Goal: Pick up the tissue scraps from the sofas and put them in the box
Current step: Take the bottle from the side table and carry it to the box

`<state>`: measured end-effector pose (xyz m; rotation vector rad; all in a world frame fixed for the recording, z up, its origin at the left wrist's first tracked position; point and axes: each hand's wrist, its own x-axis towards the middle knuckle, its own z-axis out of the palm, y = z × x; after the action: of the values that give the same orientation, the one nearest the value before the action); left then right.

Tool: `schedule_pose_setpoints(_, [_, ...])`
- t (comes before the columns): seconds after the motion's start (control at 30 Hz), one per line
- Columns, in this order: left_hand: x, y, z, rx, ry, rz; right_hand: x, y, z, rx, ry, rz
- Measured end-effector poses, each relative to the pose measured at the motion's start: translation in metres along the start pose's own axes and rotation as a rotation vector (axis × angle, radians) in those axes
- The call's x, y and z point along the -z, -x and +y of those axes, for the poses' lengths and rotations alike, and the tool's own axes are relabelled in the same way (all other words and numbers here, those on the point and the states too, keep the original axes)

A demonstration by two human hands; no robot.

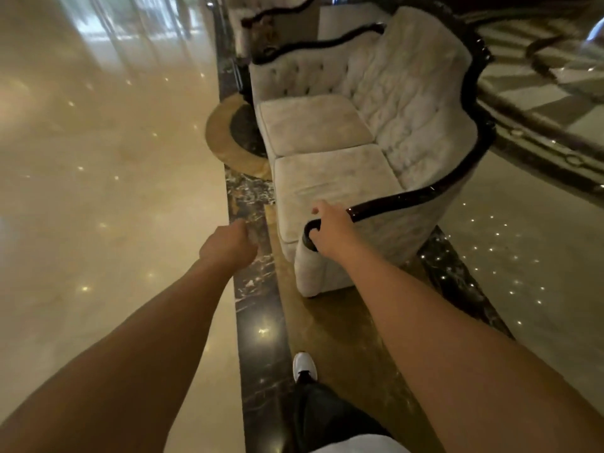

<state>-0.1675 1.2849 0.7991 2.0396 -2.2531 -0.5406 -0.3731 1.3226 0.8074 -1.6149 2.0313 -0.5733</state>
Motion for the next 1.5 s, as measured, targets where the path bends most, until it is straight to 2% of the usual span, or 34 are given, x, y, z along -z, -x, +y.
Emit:
schedule_pose_setpoints(0.27, [0.054,-0.190,-0.033,0.100,0.073,0.023,0.000,-0.206,-0.081,0.078,0.133,-0.087])
schedule_pose_setpoints(0.5, [0.087,-0.365,-0.098,0.184,0.010,0.032,-0.030,-0.384,-0.138,0.114,0.200,-0.141])
schedule_pose_setpoints(0.67, [0.125,-0.536,-0.135,0.083,-0.021,0.035,-0.062,-0.541,-0.198,0.147,0.263,-0.110])
schedule_pose_setpoints(0.9, [0.201,-0.740,-0.160,0.016,-0.031,-0.023,-0.060,-0.732,-0.279,0.129,0.286,-0.071])
schedule_pose_setpoints(1.17, [0.218,-0.976,-0.170,-0.073,-0.054,-0.148,-0.084,-0.961,-0.280,-0.026,0.269,-0.117])
schedule_pose_setpoints(1.3, [0.235,-1.095,-0.174,-0.075,-0.228,-0.189,-0.096,-1.076,-0.278,-0.044,0.316,-0.216])
schedule_pose_setpoints(1.4, [0.280,-1.207,-0.155,-0.063,-0.167,-0.123,-0.079,-1.192,-0.289,-0.034,0.342,-0.242])
schedule_pose_setpoints(1.5, [0.321,-1.291,-0.141,-0.053,0.024,-0.029,-0.056,-1.291,-0.316,-0.022,0.285,-0.210])
